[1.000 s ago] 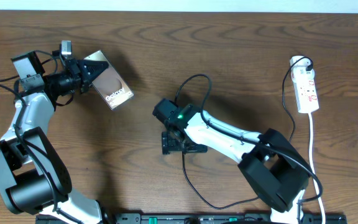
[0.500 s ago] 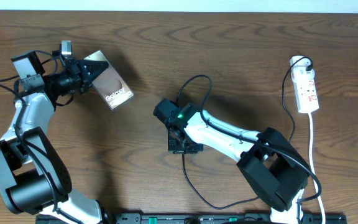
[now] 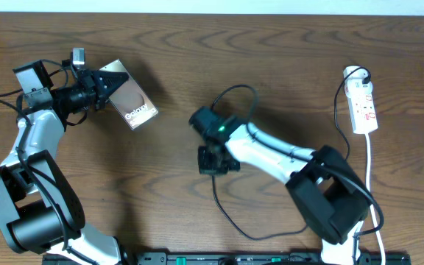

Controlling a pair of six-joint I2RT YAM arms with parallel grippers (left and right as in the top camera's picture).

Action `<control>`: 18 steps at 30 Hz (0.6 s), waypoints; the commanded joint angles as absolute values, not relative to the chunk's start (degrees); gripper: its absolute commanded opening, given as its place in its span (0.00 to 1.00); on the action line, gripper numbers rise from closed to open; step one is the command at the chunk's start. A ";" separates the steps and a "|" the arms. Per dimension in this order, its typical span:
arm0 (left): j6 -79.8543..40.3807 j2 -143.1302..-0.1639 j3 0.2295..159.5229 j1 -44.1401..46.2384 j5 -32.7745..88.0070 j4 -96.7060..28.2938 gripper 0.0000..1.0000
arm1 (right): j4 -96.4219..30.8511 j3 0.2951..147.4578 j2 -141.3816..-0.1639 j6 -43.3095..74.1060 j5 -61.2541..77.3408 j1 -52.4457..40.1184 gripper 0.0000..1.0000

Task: Plug charger to phone and switch on socket
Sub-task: 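Grasp the black cable's plug with the right gripper and lift it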

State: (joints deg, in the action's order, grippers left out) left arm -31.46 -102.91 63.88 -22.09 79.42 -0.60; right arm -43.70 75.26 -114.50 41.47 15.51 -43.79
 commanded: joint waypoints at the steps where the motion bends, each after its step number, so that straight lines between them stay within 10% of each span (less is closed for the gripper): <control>1: -31.33 -102.72 64.73 -22.22 83.85 -0.16 0.07 | -38.46 76.20 -115.42 28.93 39.35 -36.93 0.01; 18: -36.93 -102.65 64.75 -22.15 90.04 8.56 0.07 | -3.97 76.18 -115.46 13.78 69.01 -24.23 0.01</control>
State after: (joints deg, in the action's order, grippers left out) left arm -32.97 -102.91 63.88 -22.06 86.96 5.87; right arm -6.09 75.61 -114.91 16.08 63.64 -23.86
